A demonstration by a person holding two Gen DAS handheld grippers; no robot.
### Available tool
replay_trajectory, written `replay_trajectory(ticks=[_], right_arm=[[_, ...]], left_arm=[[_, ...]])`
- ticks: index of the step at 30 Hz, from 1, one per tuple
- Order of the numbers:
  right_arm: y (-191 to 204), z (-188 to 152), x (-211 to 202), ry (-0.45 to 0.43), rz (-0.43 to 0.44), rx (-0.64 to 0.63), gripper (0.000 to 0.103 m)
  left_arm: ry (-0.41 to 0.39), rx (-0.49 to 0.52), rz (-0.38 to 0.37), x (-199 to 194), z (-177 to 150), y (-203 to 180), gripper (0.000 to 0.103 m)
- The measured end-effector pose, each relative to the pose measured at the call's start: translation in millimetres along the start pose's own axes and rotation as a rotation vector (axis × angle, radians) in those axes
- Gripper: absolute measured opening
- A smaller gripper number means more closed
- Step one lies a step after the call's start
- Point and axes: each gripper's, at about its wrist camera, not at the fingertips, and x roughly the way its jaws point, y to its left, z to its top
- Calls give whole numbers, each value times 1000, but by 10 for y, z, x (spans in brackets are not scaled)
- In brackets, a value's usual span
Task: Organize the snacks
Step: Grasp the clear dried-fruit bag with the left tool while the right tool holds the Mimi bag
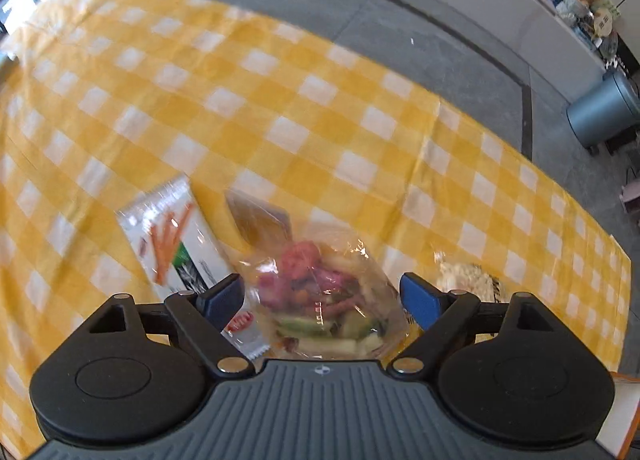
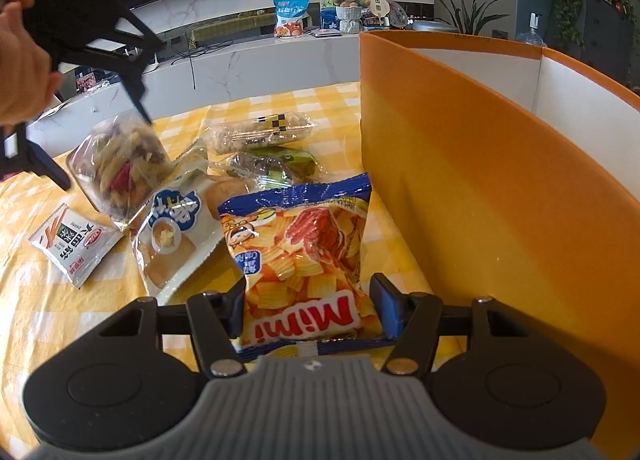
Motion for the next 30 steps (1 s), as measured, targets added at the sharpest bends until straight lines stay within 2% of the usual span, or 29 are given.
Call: replay_trajectory(ticks=[1,2,4,7,11,15,19,21,23,27,30], right_arm=[[0,2,1,0,0,-1,60],[1,1,1,0,-1,-4,60],[7,5,1,-1,-1,-6,60],[4,5,2,-1,0,-9,60],[0,4,10,0,0,-14,60],[14,6,10,0,-3,-18,60],[19,3,4,1,0,-15,60],[25,5,6,1,0,-14,60],[22,9,4,1,2,-9,60],[-145,43,-42,16,89,143,58],[-130,33,-79,47,130,122,58]], left_arm=[[51,21,-1,81,-19,-39,92],[64,49,8,137,-51,-63,87],[-14,62,8,116,-144,-78,80],[-97,129,48,58,-231,-114,77],[-183,228,95,-44,-380,-37,76],[-241,299,74,-212,-572,128,76],[-346,379,71,-447,-840,242,76],[-394,419,53,-550,-1000,293,76],[-420,445,4,-634,-1146,359,76],[-466,438,-70,-744,-1379,456,76],[-518,444,-86,-793,-1503,453,76]])
